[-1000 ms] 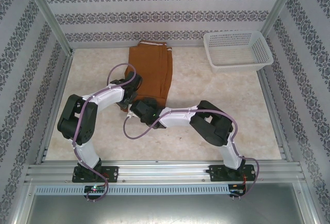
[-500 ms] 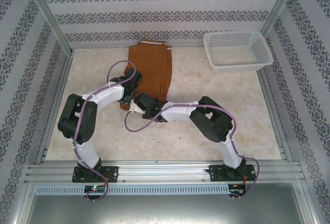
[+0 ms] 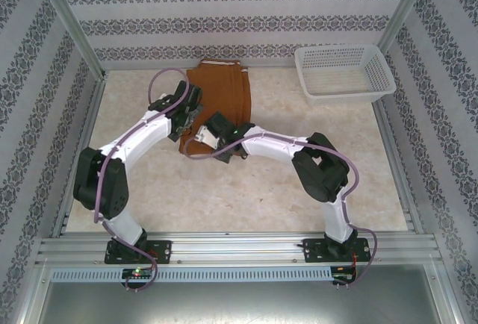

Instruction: Roll up the long pants

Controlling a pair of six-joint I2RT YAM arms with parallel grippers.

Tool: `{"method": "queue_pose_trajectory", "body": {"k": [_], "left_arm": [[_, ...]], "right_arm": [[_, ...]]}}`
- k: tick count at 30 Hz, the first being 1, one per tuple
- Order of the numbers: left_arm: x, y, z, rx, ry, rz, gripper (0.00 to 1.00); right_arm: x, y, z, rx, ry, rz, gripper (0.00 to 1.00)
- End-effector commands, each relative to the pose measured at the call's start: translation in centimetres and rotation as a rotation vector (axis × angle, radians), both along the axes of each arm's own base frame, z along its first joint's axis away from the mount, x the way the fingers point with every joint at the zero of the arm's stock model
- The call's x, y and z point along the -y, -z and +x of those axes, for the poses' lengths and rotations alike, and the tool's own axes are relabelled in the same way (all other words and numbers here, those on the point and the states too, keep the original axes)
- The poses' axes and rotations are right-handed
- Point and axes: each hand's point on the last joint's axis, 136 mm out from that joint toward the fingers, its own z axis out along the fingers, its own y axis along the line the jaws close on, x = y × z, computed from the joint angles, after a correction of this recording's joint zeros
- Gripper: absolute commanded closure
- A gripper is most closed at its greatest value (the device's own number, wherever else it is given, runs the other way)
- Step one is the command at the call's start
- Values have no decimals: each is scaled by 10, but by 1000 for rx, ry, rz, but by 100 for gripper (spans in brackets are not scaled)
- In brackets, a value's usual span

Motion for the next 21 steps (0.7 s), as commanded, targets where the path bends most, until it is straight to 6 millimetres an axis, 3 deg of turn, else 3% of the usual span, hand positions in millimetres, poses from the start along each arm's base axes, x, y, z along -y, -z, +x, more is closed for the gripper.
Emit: {"method": "queue_pose_trajectory", "body": {"k": [1,7,12,21], "left_arm": [[-15,0,-23,-29,-32,8,0],[-17,4,-42,-26,-40,-35,0],[-13,6,-49,-30,-35,-62,0],[1,15,-44,-28,-33,-105,0]], "right_arm": [[-7,-40,-20,-151,15,112,100],[-15,-54,-24,-311,13,142,100],[-20,-52,-20,-404,26,175,100],[-29,-51,-19,-538,48,247,100]]}}
